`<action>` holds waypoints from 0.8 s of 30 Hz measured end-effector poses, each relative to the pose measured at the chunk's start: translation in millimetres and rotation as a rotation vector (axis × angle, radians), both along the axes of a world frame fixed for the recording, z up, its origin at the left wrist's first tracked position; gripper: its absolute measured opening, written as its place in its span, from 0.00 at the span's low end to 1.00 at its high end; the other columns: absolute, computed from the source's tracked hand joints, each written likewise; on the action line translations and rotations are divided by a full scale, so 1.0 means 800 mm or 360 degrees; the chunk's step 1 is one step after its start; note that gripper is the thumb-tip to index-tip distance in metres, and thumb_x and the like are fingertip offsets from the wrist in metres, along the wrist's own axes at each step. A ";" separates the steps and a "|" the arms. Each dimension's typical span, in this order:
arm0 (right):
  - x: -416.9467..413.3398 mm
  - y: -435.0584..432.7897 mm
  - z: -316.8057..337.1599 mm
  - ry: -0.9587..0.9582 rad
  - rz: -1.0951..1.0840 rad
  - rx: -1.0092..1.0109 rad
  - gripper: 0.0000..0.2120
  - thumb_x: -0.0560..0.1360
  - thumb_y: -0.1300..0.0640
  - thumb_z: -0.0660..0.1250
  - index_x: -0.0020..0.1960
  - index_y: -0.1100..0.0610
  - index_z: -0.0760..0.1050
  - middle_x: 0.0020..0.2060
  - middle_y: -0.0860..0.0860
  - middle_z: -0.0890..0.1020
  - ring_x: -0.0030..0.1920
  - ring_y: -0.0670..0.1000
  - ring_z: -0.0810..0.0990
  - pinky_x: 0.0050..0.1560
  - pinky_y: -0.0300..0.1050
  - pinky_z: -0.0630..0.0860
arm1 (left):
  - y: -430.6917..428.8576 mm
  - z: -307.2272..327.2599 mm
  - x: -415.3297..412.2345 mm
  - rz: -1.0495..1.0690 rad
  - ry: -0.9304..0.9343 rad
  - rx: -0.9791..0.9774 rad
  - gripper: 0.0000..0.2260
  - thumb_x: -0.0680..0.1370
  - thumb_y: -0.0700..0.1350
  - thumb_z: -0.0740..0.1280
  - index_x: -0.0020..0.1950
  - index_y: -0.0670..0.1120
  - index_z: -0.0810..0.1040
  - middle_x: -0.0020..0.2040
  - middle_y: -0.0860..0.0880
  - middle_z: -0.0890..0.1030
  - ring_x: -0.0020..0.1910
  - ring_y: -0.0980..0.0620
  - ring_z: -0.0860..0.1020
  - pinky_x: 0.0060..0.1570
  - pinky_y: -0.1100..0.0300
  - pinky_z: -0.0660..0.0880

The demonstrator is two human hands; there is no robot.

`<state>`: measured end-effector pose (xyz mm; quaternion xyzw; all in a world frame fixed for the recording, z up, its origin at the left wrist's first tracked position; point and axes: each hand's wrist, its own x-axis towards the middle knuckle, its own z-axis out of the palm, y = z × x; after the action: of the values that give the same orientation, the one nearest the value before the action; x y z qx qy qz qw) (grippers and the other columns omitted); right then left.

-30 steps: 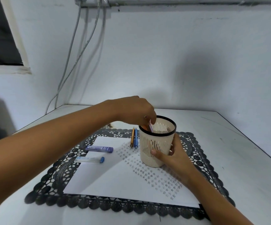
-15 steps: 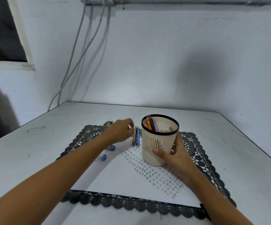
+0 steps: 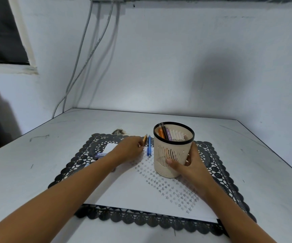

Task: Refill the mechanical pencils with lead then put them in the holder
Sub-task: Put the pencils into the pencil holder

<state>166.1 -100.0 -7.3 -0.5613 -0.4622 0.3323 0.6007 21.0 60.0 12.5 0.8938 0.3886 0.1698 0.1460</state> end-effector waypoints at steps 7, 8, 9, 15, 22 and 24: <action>0.001 -0.002 0.001 -0.0035 0.0009 0.0012 0.43 0.61 0.50 0.75 0.70 0.45 0.57 0.59 0.46 0.75 0.52 0.40 0.75 0.34 0.32 0.77 | 0.015 0.026 -0.013 0.0219 -0.0534 -0.0201 0.11 0.78 0.42 0.62 0.60 0.42 0.73 0.46 0.46 0.78 0.33 0.55 0.73 0.29 0.65 0.69; 0.001 -0.001 0.000 -0.0041 0.0007 0.0012 0.43 0.61 0.50 0.75 0.70 0.44 0.58 0.59 0.46 0.76 0.52 0.41 0.75 0.34 0.32 0.77 | 0.015 0.035 -0.017 0.0231 -0.0612 -0.0201 0.11 0.78 0.42 0.62 0.61 0.43 0.72 0.46 0.46 0.77 0.35 0.53 0.75 0.29 0.65 0.70; 0.001 -0.001 0.000 -0.0043 0.0009 0.0010 0.43 0.61 0.50 0.76 0.70 0.44 0.58 0.59 0.45 0.76 0.52 0.41 0.75 0.35 0.32 0.77 | 0.016 0.045 -0.022 0.0231 -0.0669 -0.0178 0.11 0.78 0.42 0.62 0.60 0.43 0.73 0.47 0.46 0.77 0.36 0.52 0.76 0.29 0.66 0.71; 0.001 0.001 0.000 -0.0053 0.0009 0.0007 0.44 0.60 0.49 0.75 0.70 0.45 0.57 0.58 0.44 0.76 0.52 0.41 0.75 0.37 0.34 0.78 | 0.005 0.111 -0.042 -0.0039 -0.0684 0.0286 0.10 0.78 0.39 0.61 0.55 0.48 0.80 0.46 0.50 0.76 0.44 0.54 0.73 0.37 0.68 0.65; 0.000 0.002 0.000 -0.0028 0.0009 0.0012 0.43 0.61 0.51 0.75 0.71 0.45 0.57 0.59 0.45 0.75 0.51 0.40 0.74 0.36 0.33 0.78 | -0.018 0.159 -0.040 -0.0472 -0.0436 0.0537 0.11 0.77 0.36 0.62 0.51 0.48 0.81 0.47 0.50 0.77 0.45 0.53 0.74 0.41 0.76 0.65; 0.000 0.002 0.000 -0.0009 0.0013 0.0013 0.43 0.61 0.51 0.75 0.70 0.45 0.57 0.58 0.45 0.76 0.53 0.41 0.75 0.34 0.32 0.77 | -0.024 0.162 -0.035 -0.0581 -0.0300 0.0579 0.12 0.77 0.35 0.61 0.51 0.47 0.81 0.47 0.49 0.76 0.44 0.52 0.75 0.41 0.75 0.65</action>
<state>166.4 -98.8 -7.5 -0.5579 -0.4676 0.3315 0.6002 -7.0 40.9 142.3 0.9407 0.1690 0.2903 0.0468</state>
